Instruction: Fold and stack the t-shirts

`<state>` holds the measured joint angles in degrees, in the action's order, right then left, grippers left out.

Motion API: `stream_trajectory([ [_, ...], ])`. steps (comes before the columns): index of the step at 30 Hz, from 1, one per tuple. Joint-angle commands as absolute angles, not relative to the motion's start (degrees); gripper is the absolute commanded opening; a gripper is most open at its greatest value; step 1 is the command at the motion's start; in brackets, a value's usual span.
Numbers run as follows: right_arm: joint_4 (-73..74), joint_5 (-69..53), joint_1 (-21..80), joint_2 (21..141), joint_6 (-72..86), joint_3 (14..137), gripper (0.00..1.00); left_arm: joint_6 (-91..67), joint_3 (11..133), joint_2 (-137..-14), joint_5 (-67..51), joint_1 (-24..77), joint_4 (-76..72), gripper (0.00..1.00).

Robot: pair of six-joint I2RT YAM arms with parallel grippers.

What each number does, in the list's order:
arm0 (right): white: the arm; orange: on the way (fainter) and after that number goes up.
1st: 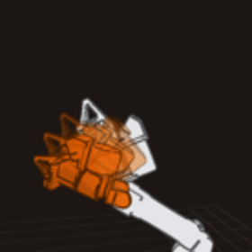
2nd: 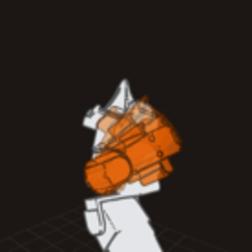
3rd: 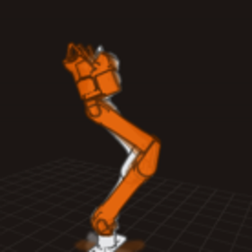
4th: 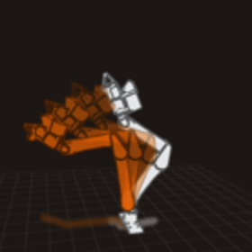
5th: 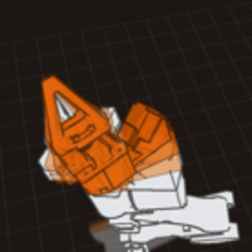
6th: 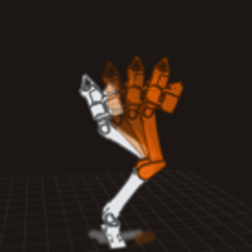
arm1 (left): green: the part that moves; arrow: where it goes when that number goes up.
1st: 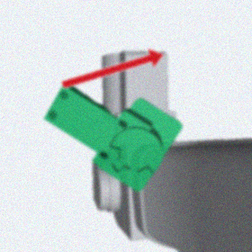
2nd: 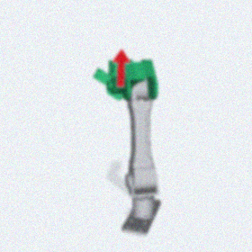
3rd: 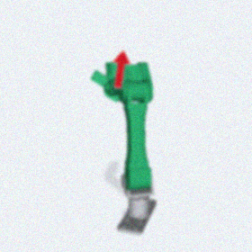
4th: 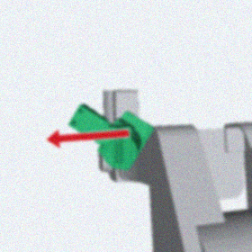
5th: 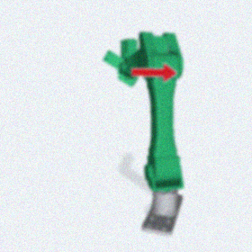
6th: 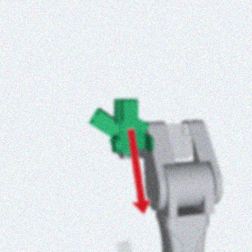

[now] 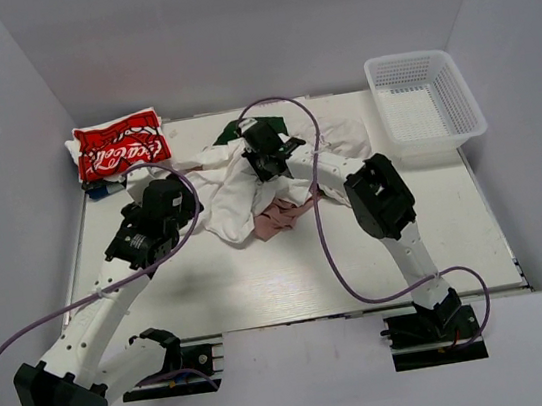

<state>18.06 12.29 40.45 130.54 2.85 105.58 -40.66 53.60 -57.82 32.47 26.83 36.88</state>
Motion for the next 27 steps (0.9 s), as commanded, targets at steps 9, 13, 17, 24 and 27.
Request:
stream_trajectory([
  [9,9.8,10.1,40.6,114.0,6.9,111.0,0.00,-41.4,53.4,-56.3,30.3,26.6,35.9,1.00],
  [13,7.5,9.9,39.1,109.1,6.8,113.7,0.00,-41.4,52.9,-55.6,29.8,26.6,35.3,1.00],
  [17,11.7,11.5,36.5,107.1,6.1,124.3,0.00,-41.4,52.3,-54.9,29.3,26.6,34.3,1.00],
  [24,6.5,21.1,29.7,101.8,0.4,127.1,0.00,-40.9,51.8,-54.4,29.3,26.6,33.7,1.00],
  [27,3.1,28.0,25.8,100.3,-6.4,127.4,0.00,-40.3,51.8,-54.4,29.1,26.6,33.7,1.00],
])
